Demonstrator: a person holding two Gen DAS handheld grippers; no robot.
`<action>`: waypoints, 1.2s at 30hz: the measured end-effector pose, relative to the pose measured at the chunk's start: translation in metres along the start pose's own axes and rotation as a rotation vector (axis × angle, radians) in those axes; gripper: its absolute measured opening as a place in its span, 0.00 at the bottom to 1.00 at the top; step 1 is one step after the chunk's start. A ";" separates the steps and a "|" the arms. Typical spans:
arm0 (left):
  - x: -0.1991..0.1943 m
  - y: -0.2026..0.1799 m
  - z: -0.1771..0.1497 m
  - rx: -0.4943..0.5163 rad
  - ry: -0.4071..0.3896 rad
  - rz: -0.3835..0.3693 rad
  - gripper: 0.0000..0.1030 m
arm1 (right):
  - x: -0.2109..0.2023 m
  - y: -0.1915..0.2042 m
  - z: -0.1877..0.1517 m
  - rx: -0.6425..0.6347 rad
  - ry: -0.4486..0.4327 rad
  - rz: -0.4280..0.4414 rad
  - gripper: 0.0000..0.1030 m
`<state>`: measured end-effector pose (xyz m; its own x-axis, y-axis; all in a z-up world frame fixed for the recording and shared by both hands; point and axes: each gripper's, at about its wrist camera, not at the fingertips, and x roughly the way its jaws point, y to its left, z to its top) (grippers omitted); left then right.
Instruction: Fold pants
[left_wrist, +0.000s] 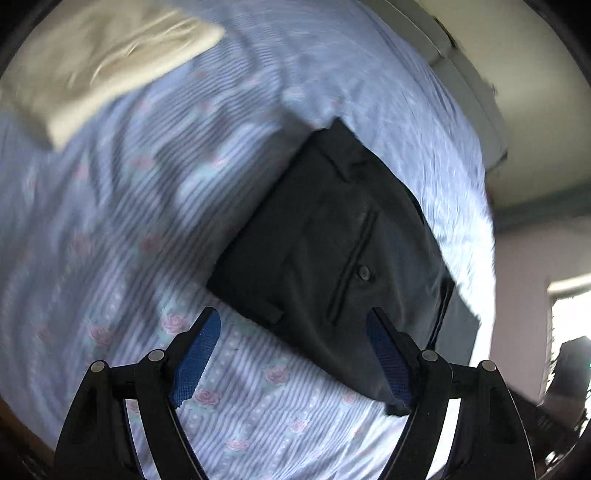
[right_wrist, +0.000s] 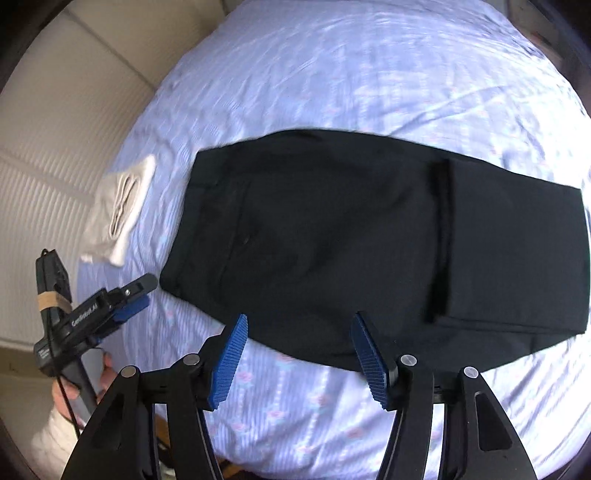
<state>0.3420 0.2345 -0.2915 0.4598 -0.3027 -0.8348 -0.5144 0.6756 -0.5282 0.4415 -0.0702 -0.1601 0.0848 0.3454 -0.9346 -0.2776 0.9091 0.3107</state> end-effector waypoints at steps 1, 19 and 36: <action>0.007 0.006 0.001 -0.021 0.006 -0.019 0.77 | 0.006 0.006 -0.002 -0.004 0.008 -0.002 0.58; 0.085 0.069 0.061 -0.143 0.203 -0.447 0.67 | 0.063 0.074 0.009 0.035 0.103 -0.050 0.58; 0.148 -0.022 0.125 0.204 0.422 -0.434 0.37 | 0.050 0.056 0.030 0.133 0.001 -0.085 0.58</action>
<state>0.5118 0.2593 -0.3843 0.2493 -0.7884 -0.5623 -0.1781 0.5334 -0.8269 0.4589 0.0050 -0.1842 0.1013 0.2659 -0.9587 -0.1400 0.9578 0.2509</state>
